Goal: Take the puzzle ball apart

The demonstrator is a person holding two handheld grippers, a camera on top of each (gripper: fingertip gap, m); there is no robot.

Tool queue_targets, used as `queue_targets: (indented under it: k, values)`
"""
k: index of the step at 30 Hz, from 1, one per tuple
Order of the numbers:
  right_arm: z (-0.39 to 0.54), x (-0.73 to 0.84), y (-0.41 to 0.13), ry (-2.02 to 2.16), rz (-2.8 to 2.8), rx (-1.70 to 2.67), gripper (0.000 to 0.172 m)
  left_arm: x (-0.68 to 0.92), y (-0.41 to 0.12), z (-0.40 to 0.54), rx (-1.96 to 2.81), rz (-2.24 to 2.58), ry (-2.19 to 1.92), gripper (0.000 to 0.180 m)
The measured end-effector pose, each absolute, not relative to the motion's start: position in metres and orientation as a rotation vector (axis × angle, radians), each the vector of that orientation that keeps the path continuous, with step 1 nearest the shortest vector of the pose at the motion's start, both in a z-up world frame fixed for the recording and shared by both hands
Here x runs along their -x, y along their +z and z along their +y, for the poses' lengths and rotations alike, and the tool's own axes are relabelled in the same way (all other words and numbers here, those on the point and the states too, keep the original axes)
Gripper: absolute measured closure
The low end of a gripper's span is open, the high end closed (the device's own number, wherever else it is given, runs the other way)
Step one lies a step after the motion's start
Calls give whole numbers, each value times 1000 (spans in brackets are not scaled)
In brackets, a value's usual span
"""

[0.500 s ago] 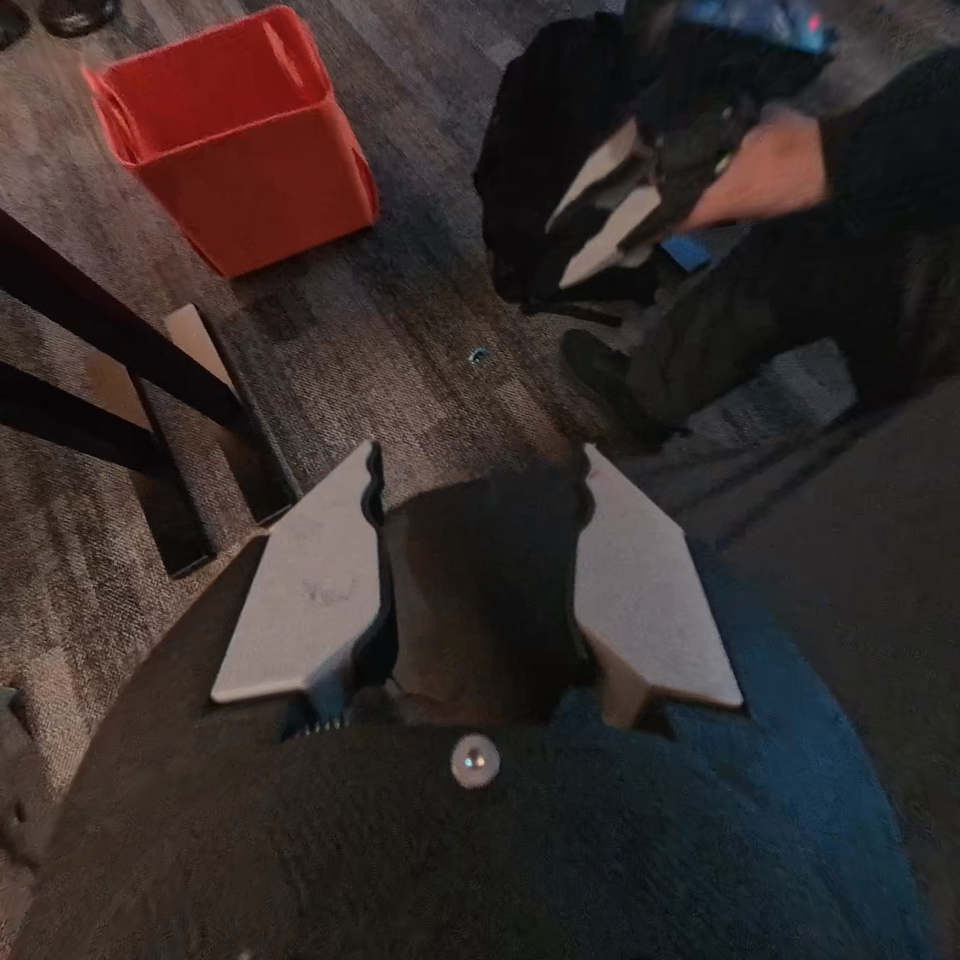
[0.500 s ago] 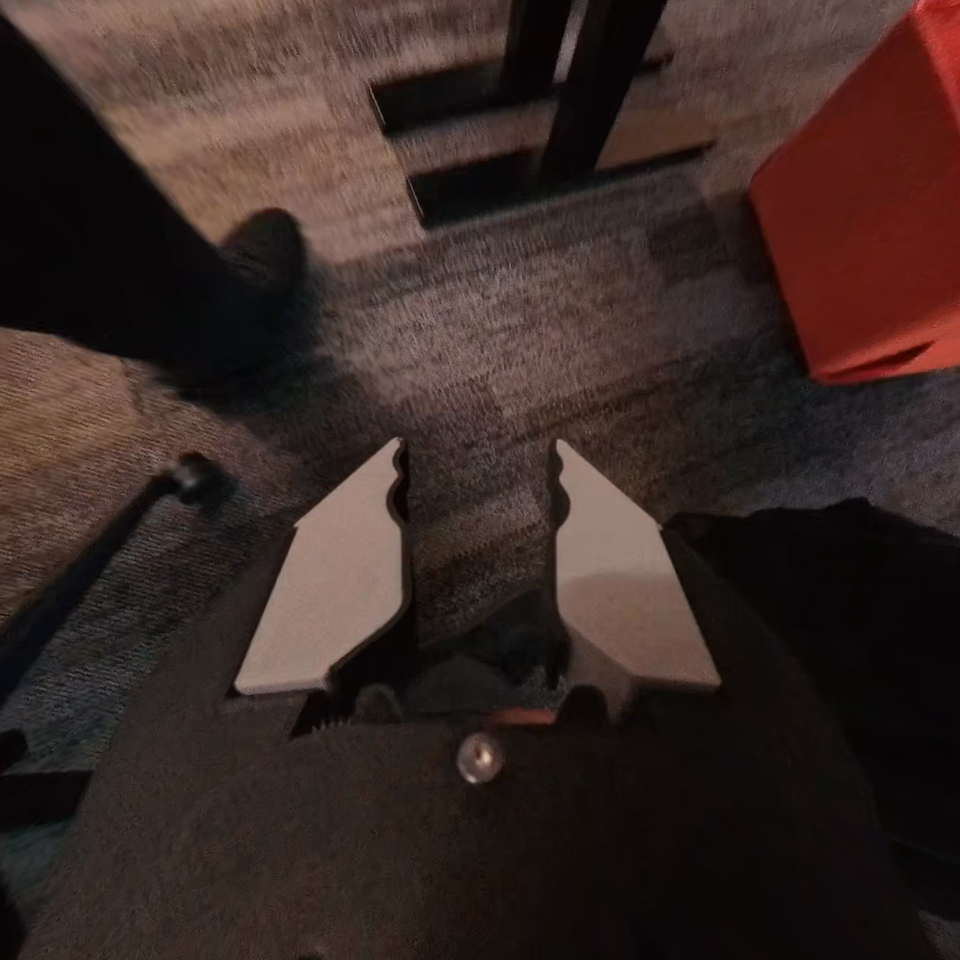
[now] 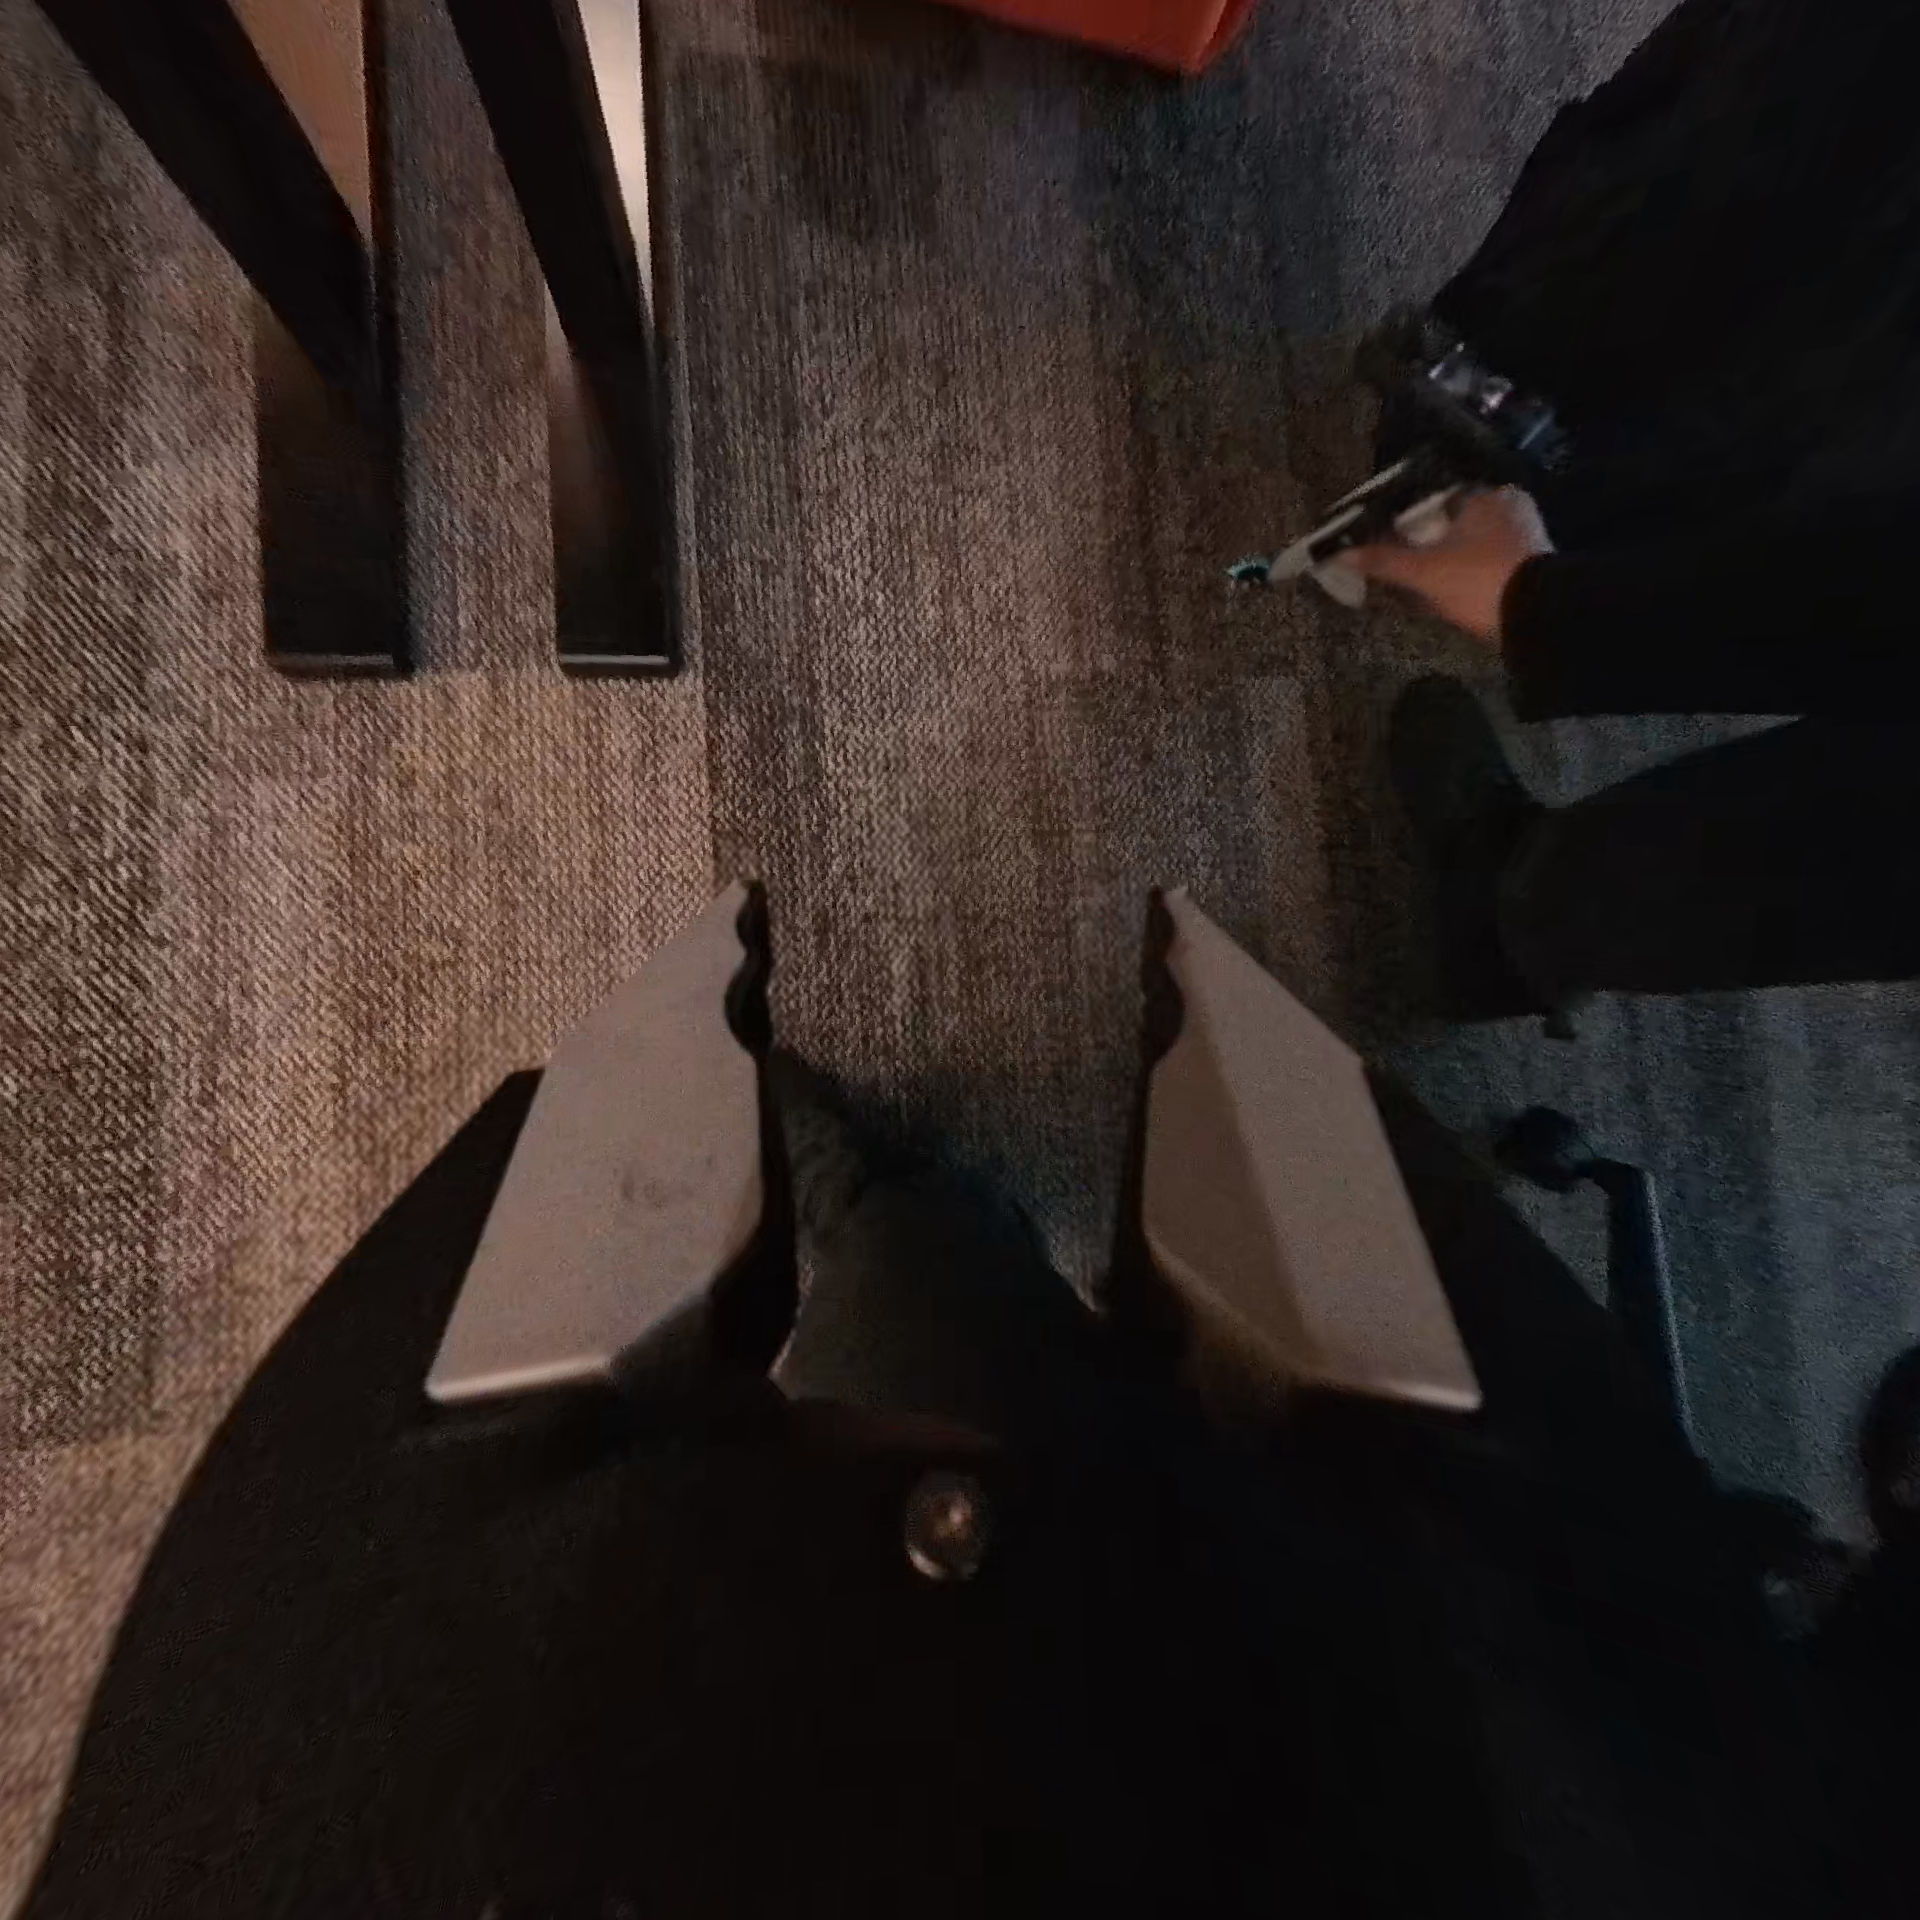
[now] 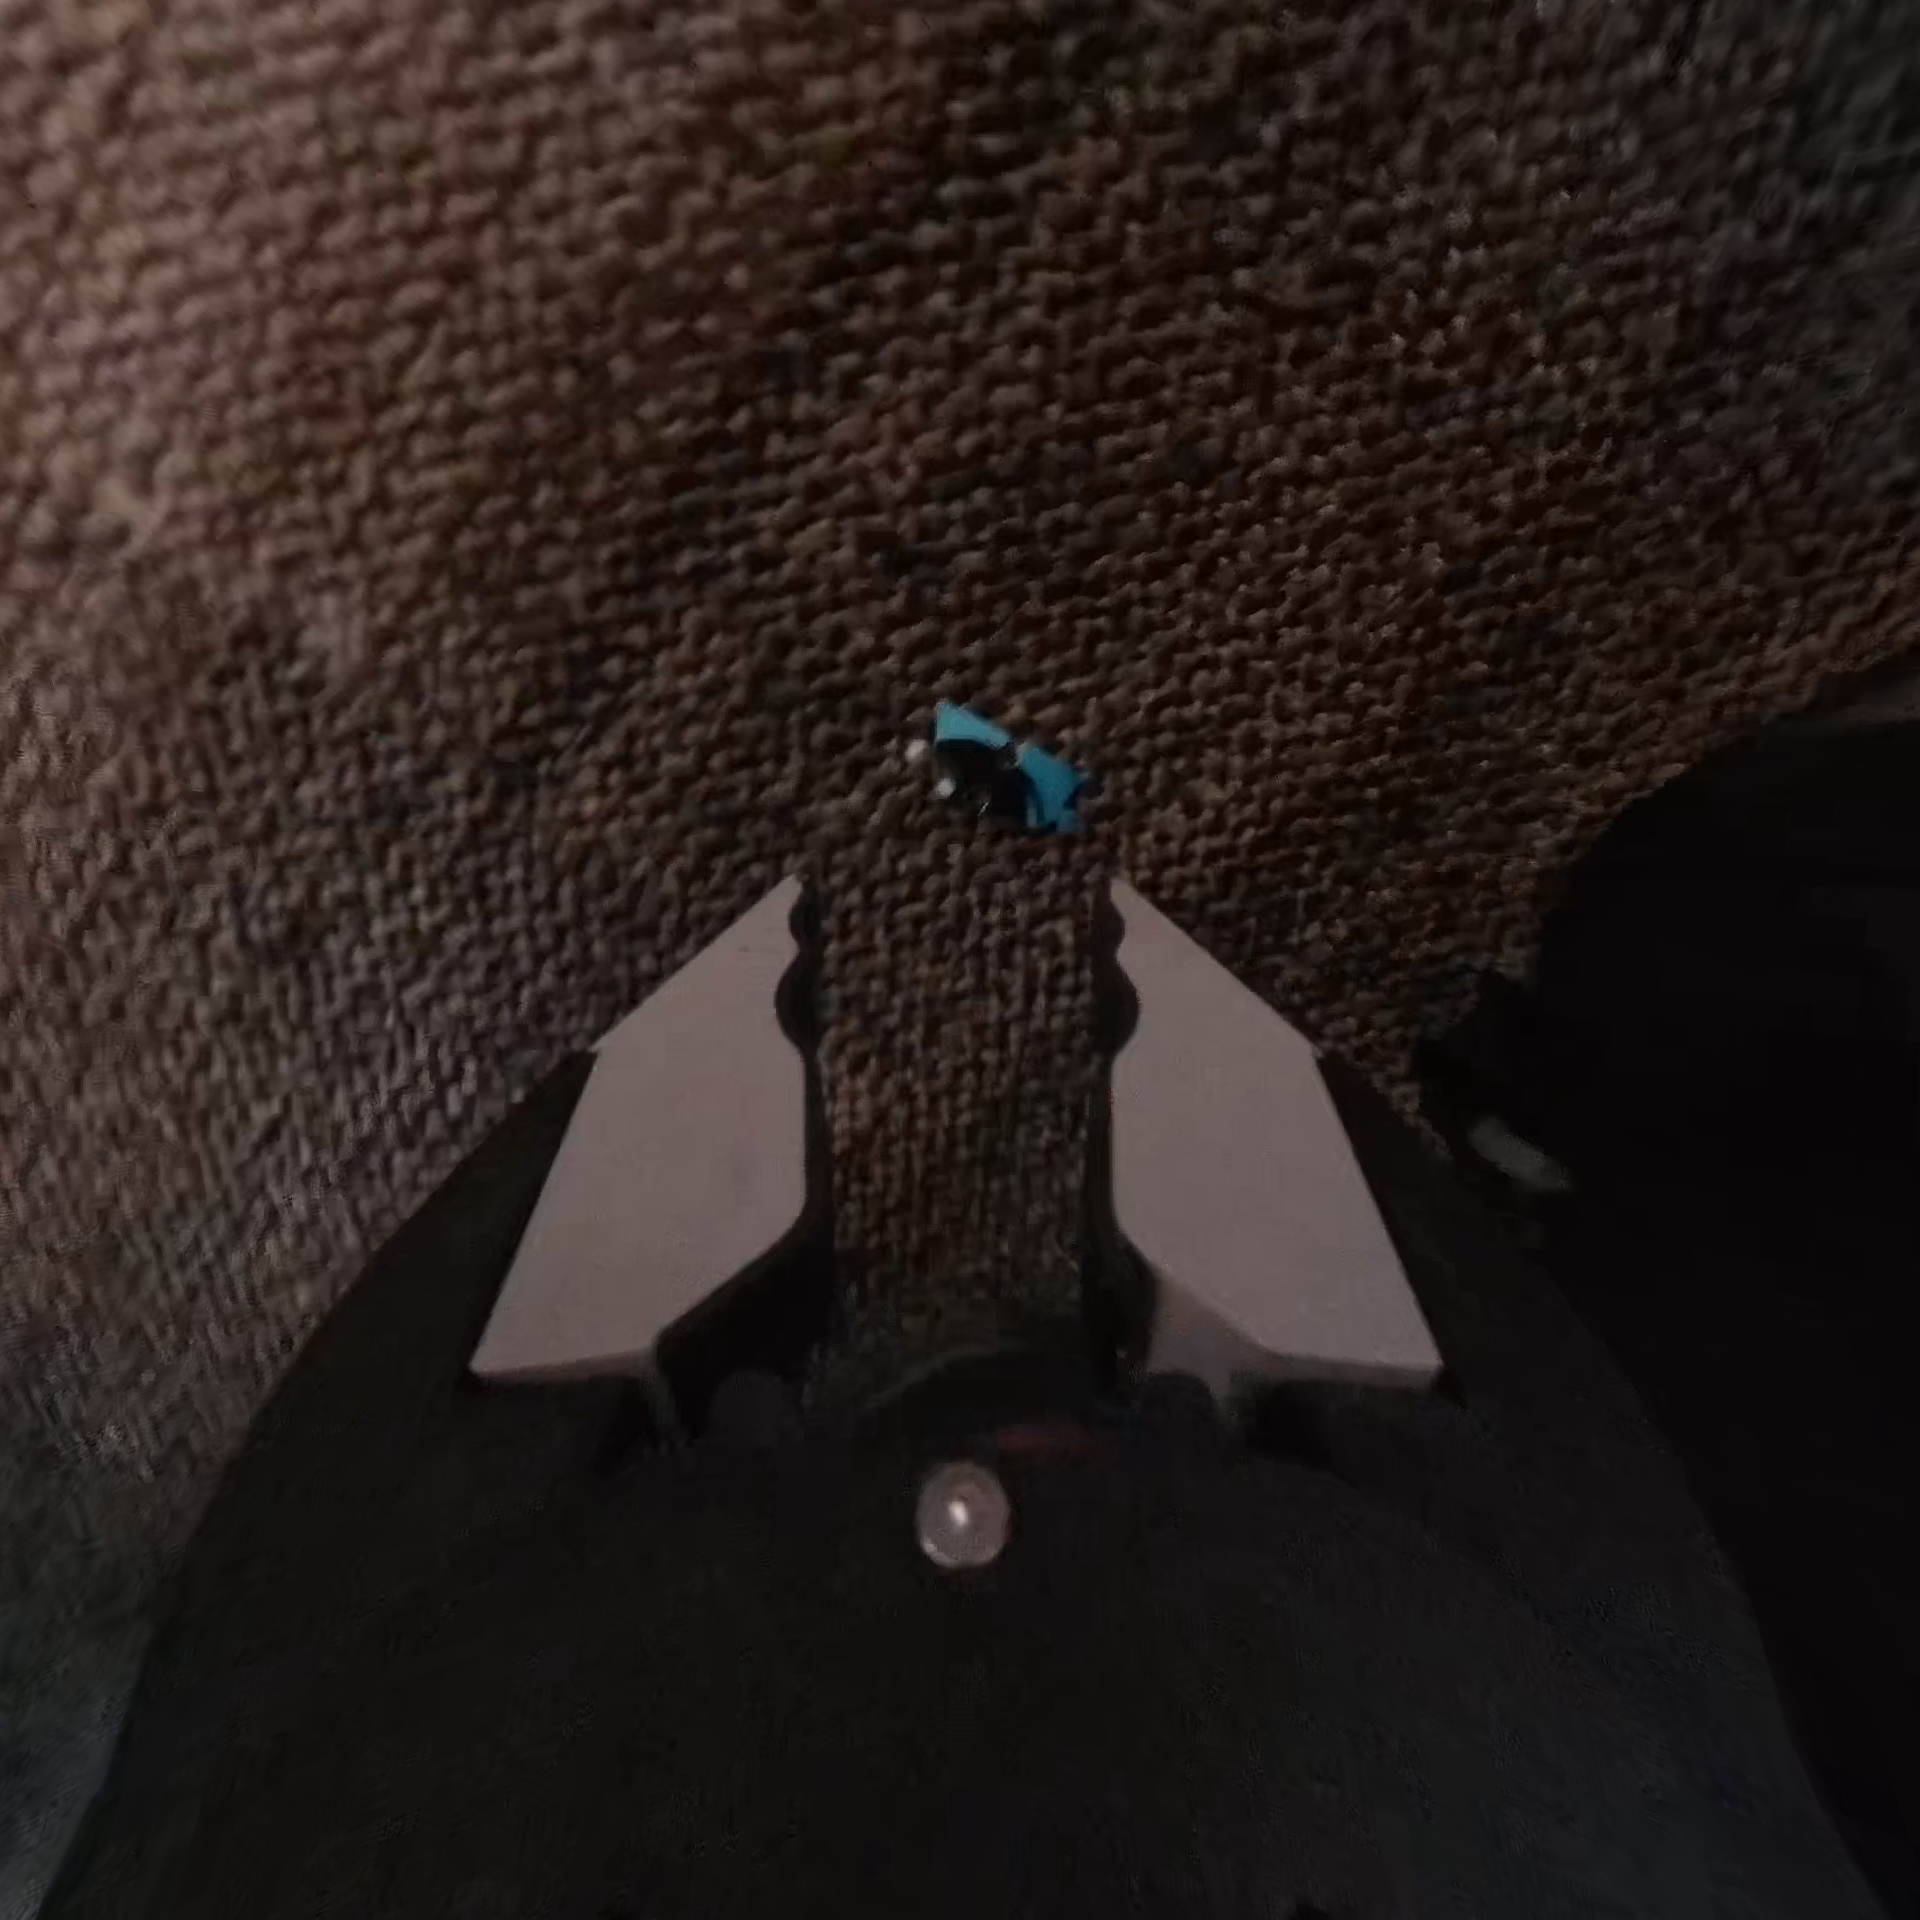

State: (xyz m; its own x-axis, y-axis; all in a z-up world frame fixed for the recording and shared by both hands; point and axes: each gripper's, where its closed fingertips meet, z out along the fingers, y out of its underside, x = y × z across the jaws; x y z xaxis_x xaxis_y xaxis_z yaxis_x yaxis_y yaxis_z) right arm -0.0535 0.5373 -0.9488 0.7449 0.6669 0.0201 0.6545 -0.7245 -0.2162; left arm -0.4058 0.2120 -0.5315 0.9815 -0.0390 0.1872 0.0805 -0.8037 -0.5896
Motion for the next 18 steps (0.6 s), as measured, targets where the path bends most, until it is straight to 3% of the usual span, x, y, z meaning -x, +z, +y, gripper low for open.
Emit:
queue_targets:
  k: [6, 10, 12, 18]
  values:
    - [547, 59, -1003, 102, -854, 2819, 116, 425, -532, 196, 2462, -94, -218, 116]
    - [552, 63, -1004, 94, -805, 2796, 123, 424, -534, 196, 2472, -100, -257, 118]
    - [554, 59, -1003, 88, -723, 2832, 138, 422, -533, 196, 2473, -77, -255, 118]
    - [551, 59, -995, 114, -734, 2869, 137, 419, -538, 187, 2493, -47, -267, 119]
